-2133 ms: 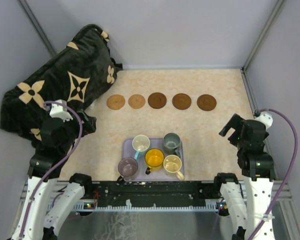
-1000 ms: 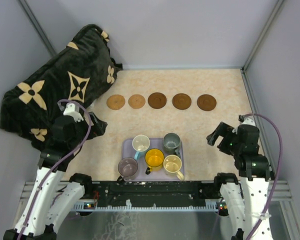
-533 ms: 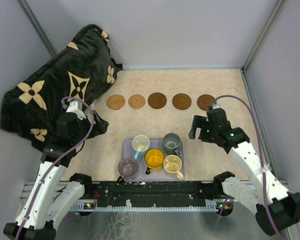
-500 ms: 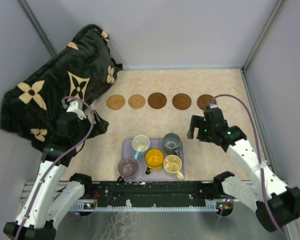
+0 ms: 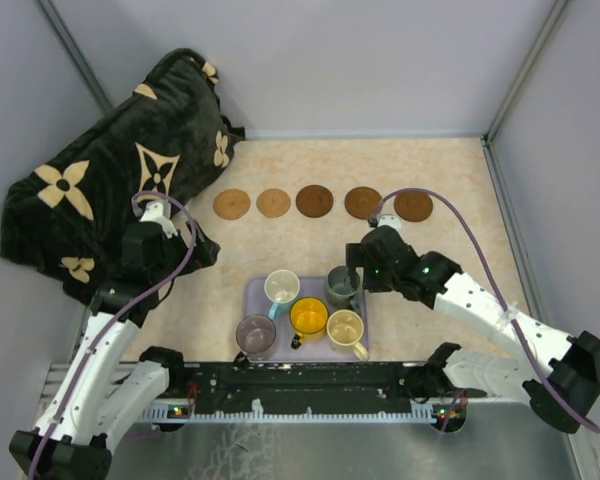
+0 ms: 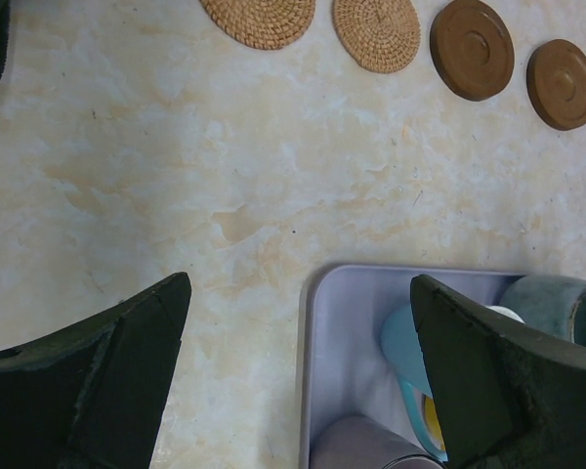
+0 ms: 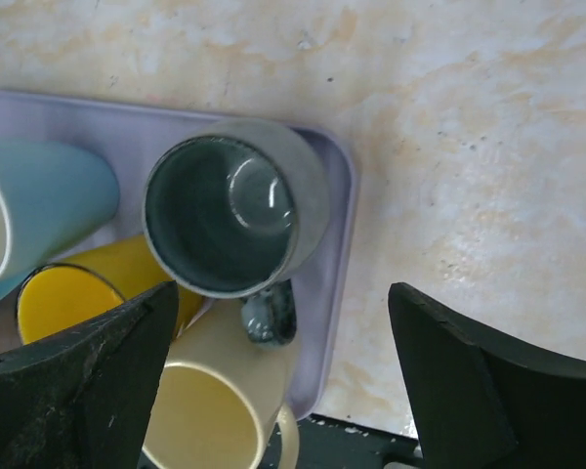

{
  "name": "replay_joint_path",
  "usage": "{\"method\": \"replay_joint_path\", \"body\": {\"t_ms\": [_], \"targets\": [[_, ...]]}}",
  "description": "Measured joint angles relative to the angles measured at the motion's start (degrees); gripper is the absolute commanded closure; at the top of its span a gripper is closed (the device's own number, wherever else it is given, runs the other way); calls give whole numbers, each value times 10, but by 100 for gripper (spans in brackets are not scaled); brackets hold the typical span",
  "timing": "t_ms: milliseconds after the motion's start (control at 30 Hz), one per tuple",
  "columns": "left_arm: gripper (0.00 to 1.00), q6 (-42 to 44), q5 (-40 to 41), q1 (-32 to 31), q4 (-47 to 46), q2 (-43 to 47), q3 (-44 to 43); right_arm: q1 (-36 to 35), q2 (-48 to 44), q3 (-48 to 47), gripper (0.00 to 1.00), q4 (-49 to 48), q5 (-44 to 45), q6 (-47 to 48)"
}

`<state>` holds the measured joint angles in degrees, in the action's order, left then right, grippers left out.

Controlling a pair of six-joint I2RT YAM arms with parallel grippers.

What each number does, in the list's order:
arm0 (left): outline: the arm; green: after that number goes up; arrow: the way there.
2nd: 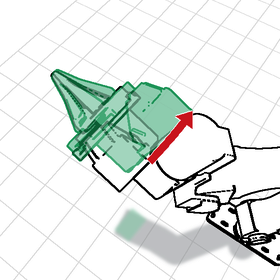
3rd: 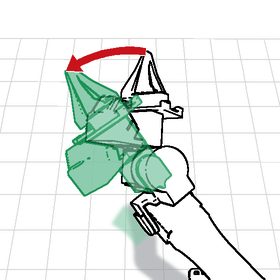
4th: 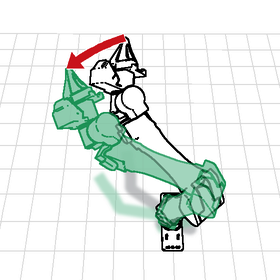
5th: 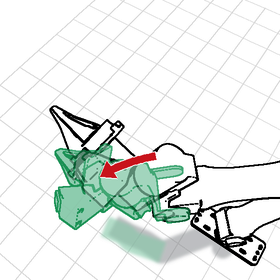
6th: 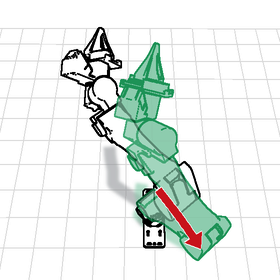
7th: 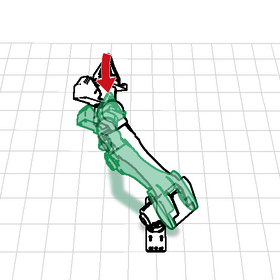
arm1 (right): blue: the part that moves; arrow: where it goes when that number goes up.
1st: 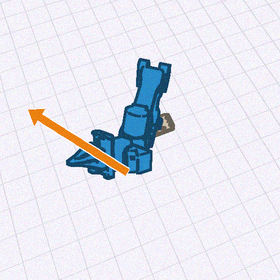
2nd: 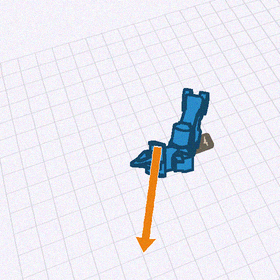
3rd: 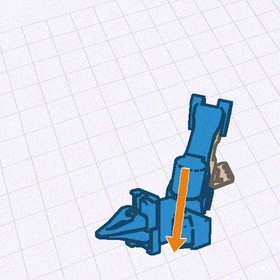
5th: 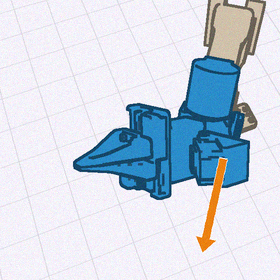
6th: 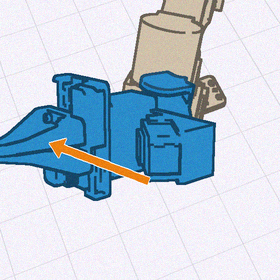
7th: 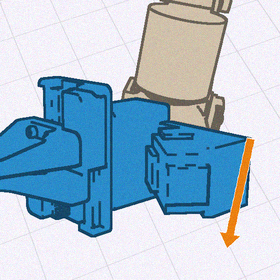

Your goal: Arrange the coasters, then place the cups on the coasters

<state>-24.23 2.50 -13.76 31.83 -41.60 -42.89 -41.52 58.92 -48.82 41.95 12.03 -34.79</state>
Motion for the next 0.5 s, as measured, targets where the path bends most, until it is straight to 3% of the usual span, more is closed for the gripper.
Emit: {"method": "replay_joint_path", "body": {"t_ms": [267,300,367,400,500], "targets": [[0,3,-8,0,-11,-9,9,-87,20,1,34,4,21,-57],[0,4,-9,0,-12,-8,11,-90,24,1,39,7,22,-60],[0,5,-9,0,-13,-2,16,-91,27,1,67,11,24,-63],[0,5,-9,0,-12,1,18,-91,27,1,73,13,26,-65],[0,5,-8,0,-12,10,21,-92,26,3,72,17,30,-72]]}}
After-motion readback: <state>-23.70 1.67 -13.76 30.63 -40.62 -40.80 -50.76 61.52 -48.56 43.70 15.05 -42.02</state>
